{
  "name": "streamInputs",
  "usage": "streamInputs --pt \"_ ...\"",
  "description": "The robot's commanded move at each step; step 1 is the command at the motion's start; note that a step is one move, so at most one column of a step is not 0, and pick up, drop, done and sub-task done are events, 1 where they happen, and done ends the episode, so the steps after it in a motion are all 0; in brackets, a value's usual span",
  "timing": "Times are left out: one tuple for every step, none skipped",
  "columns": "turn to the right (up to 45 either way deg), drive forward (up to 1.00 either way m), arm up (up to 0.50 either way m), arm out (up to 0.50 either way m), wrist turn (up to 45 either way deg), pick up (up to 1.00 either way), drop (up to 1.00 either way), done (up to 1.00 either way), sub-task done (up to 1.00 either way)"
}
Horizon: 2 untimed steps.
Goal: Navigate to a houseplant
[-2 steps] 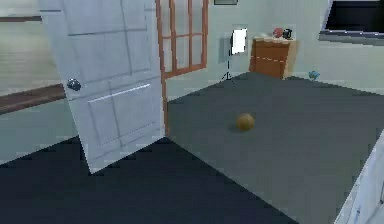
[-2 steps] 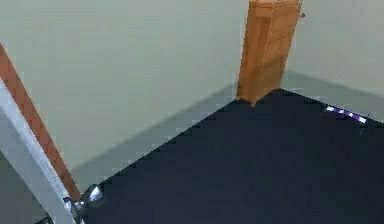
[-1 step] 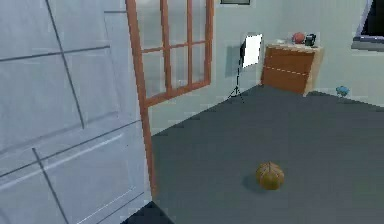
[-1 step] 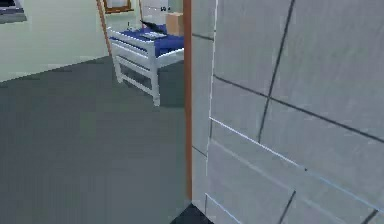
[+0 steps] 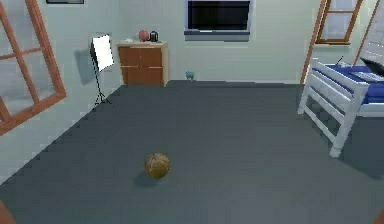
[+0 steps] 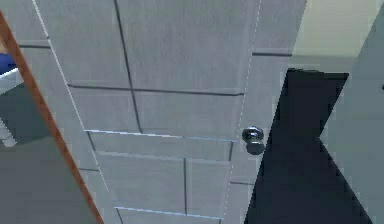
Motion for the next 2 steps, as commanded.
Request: streamInputs --pt "0.0 0.05 0.00 0.00 0.0 0.00 0.00 0.00 0.00" --pt "27.0 0.00 0.00 0.00 0.0 0.00 0.00 0.00 0.00"
